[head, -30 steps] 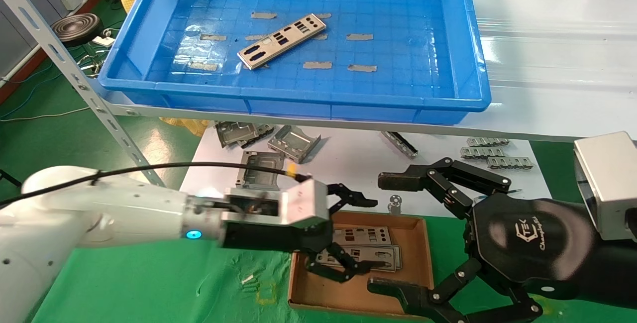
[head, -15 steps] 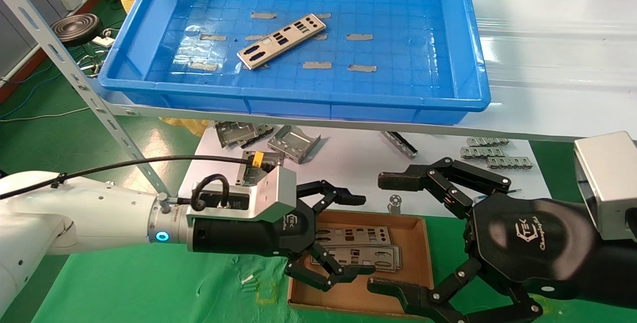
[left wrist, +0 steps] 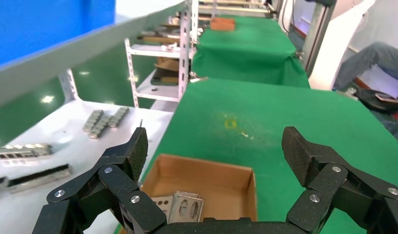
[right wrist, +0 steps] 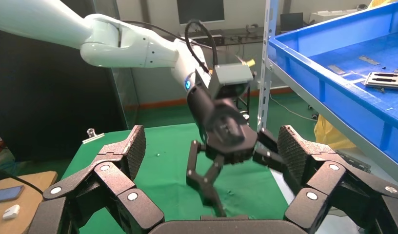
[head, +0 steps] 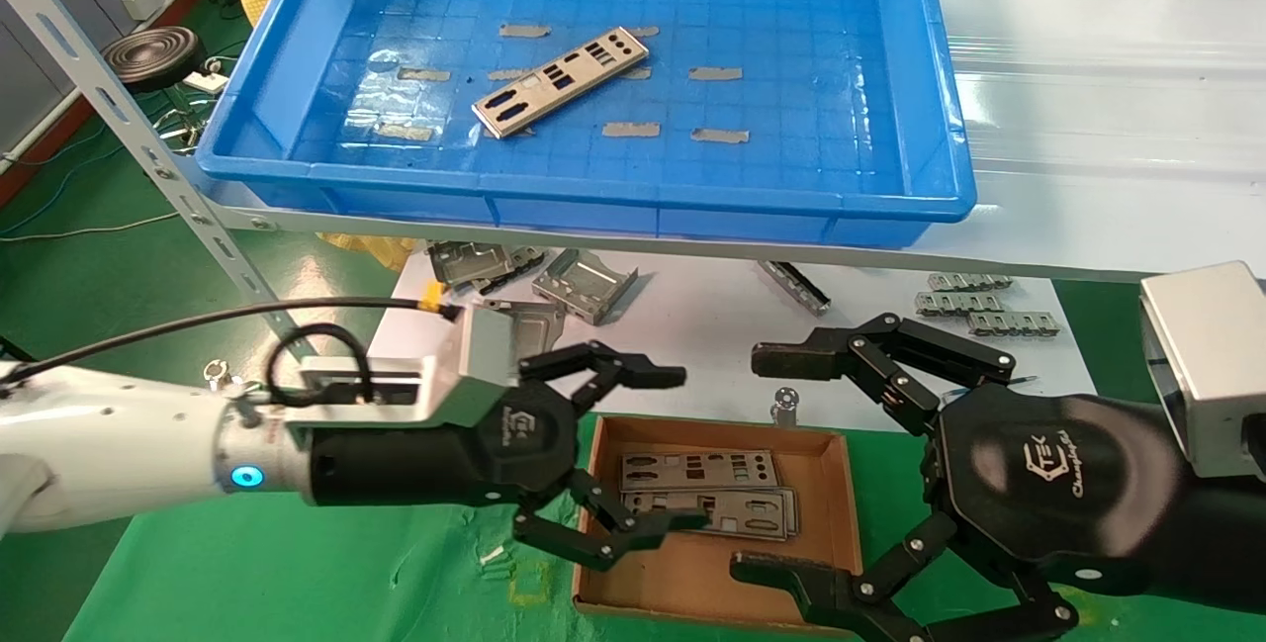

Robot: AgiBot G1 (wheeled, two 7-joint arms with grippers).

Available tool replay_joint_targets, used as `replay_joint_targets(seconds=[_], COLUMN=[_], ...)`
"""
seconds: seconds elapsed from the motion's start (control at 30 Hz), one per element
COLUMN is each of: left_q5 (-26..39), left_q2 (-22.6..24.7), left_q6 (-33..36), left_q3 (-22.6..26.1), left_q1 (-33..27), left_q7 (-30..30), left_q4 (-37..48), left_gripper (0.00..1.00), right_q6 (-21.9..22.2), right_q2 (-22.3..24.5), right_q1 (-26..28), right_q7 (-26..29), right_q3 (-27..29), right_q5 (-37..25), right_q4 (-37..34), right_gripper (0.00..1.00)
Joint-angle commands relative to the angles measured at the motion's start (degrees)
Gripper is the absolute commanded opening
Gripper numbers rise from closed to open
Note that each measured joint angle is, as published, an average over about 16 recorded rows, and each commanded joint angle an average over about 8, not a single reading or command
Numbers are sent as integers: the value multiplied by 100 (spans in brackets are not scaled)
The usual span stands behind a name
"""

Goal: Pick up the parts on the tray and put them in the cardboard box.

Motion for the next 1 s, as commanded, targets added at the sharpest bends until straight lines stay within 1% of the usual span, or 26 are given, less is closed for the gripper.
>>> replay_joint_targets(seconds=[0.03,1.0], left_q5=[-28,-430], left_q2=[-119,-1846], left_q6=[-9,-144], left_q3=[-106,-1649], left_q1=[80,1248], left_q7=[-113,-1754], left_q4=[-184,-2854], left_gripper=[100,100], right_q6=[0,0], right_q2=[0,0], right_q1=[0,0], right_q7=[0,0], right_q3=[0,-1], right_q5=[0,1], right_q4=[0,0], right_gripper=[100,100])
